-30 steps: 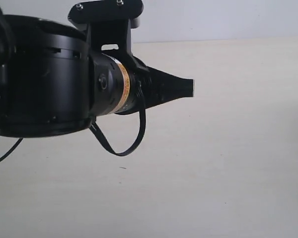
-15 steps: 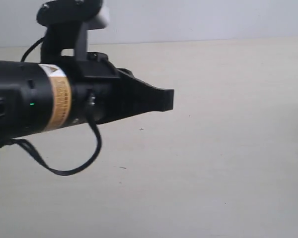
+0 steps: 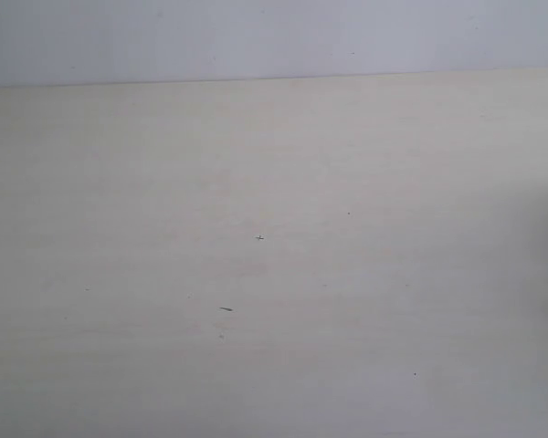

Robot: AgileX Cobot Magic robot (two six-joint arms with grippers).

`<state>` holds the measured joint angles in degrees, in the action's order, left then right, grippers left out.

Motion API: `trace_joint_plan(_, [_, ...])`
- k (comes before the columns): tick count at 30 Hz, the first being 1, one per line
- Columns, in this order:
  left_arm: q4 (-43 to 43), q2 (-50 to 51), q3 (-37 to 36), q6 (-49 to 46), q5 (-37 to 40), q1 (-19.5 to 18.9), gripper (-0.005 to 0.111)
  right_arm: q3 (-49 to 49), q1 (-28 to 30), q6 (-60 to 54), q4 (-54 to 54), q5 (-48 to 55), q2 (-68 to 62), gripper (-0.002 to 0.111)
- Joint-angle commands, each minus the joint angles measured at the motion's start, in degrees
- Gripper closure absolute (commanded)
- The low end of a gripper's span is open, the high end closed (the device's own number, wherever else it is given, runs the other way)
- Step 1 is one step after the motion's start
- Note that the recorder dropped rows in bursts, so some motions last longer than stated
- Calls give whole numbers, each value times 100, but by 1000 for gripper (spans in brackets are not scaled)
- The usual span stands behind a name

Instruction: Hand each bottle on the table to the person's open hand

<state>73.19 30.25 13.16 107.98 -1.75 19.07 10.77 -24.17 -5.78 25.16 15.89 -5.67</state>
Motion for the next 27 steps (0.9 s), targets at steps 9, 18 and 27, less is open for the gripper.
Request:
trace_joint_plan(9, [254, -3025, -1316, -131, -189, -1764, 107, -11, 20, -19, -5, -58, 29, 108])
trace_joint_plan(18, [244, -3025, -1316, 38, -182, -1974, 107, -11, 20, -19, -5, -58, 29, 108])
trace_joint_plan(27, [-18, -3025, -1316, 389, -252, -1974, 107, -11, 20, -19, -5, -58, 29, 108])
